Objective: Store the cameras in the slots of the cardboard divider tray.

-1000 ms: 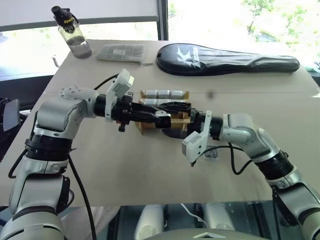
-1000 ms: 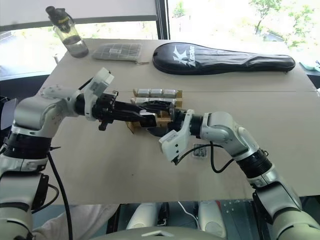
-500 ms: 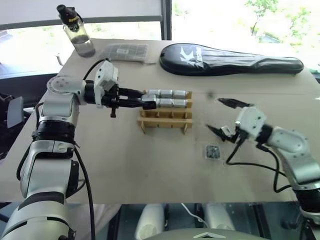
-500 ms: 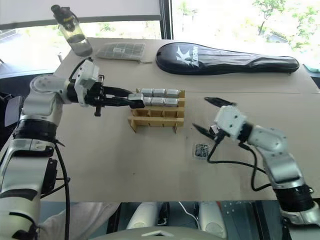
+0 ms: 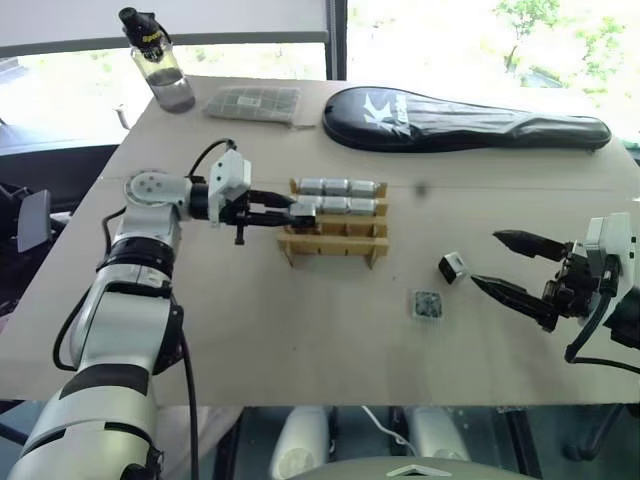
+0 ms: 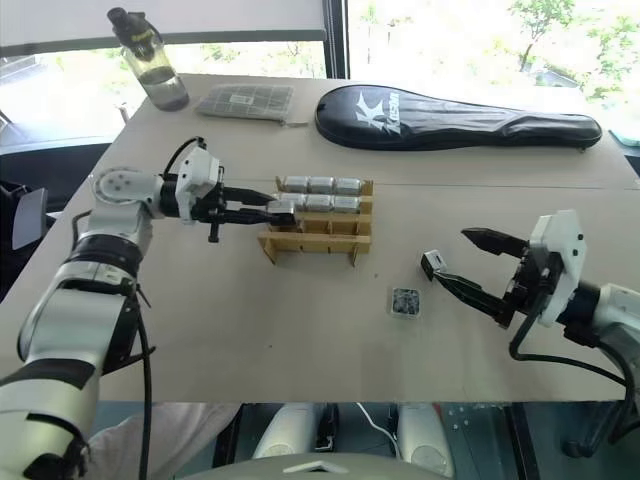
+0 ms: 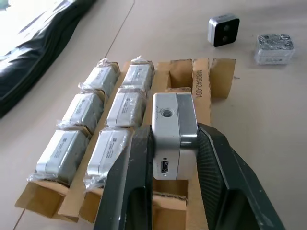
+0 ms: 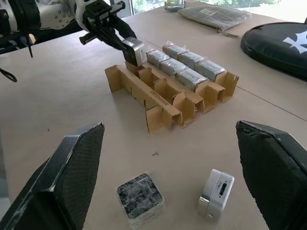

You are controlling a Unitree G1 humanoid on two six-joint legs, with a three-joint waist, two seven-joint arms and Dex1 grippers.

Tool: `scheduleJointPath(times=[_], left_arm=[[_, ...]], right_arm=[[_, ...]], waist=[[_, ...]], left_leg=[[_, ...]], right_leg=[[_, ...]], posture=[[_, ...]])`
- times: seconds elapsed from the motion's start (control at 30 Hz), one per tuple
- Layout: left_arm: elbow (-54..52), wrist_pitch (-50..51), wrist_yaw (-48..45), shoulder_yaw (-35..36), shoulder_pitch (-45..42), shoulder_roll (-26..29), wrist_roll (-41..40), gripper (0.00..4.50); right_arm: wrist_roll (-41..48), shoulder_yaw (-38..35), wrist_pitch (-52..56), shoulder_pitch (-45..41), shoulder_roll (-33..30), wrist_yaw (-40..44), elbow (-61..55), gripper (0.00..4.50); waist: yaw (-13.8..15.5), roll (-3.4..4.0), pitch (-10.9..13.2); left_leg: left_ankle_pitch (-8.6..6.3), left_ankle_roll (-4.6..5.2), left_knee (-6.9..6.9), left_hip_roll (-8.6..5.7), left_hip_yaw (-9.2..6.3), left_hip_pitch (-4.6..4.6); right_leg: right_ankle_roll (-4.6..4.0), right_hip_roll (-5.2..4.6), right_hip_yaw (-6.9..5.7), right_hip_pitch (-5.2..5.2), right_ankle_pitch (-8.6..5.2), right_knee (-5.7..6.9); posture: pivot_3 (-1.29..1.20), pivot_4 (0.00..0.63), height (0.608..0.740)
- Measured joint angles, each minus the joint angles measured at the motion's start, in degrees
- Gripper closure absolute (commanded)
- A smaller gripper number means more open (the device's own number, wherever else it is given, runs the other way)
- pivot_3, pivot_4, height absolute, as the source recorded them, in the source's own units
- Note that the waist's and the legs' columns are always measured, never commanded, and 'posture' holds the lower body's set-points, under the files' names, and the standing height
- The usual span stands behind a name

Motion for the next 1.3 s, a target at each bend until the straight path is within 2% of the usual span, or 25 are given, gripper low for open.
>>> scheduleJointPath(times=[0.2, 0.63, 1.1, 1.17, 1.27, 1.3], left_arm=[[2.62, -1.71, -0.01, -0.73, -1.16, -1.12, 0.81, 3.81], [5.90, -2.60, 0.00, -2.57, -2.16, 0.31, 2.38, 3.81], [8.65, -5.00, 0.19, -3.13, -4.41, -1.55, 8.46, 3.81], [8.74, -4.92, 0.12, -3.11, -4.71, -1.57, 8.89, 2.78], [9.16, -4.87, 0.24, -0.89, -5.23, -1.93, 10.37, 1.59], [9.16, -4.85, 0.21, -0.44, -5.42, -1.98, 10.66, 1.06]], right_arm=[[0.56, 0.01, 0.69, -0.70, 0.05, -1.45, -1.07, 0.15], [0.86, -1.17, 1.13, -0.75, 0.34, -2.92, -1.54, 0.15], [0.78, -1.49, 1.05, 0.22, 1.51, -4.23, -3.18, 0.15], [0.77, -1.50, 1.03, 0.25, 1.53, -4.24, -3.37, 0.00], [0.65, -1.50, 0.97, 0.63, 1.87, -4.27, -3.41, 0.00], [0.53, -1.50, 0.96, 0.71, 1.89, -4.27, -3.41, 0.00]], waist=[[-0.04, -0.01, 0.00], [-0.01, -0.01, 0.00], [-0.02, -0.02, 0.00], [-0.02, -0.02, 0.00], [-0.02, -0.02, 0.00], [-0.02, -0.02, 0.00]], left_leg=[[0.00, -0.01, 0.00, 0.00, -0.03, -0.08], [0.00, 0.00, 0.02, 0.00, -0.06, -0.11], [0.00, 0.00, 0.03, -0.02, -0.07, -0.14], [0.00, 0.00, 0.03, -0.02, -0.07, -0.14], [-0.01, 0.01, 0.04, -0.02, -0.07, -0.14], [-0.01, 0.01, 0.05, -0.02, -0.07, -0.13]], right_leg=[[0.01, 0.00, -0.05, -0.02, 0.00, -0.04], [0.02, -0.01, -0.08, -0.03, 0.01, -0.03], [0.02, -0.01, -0.11, -0.03, 0.01, -0.06], [0.03, -0.01, -0.11, -0.03, 0.02, -0.06], [0.03, -0.01, -0.11, -0.03, 0.02, -0.05], [0.03, -0.01, -0.11, -0.03, 0.02, -0.04]], posture=[[0.00, 0.150, 0.740], [0.00, 0.150, 0.740], [0.00, 0.150, 0.740], [0.00, 0.150, 0.740], [0.00, 0.150, 0.740], [0.00, 0.150, 0.740]])
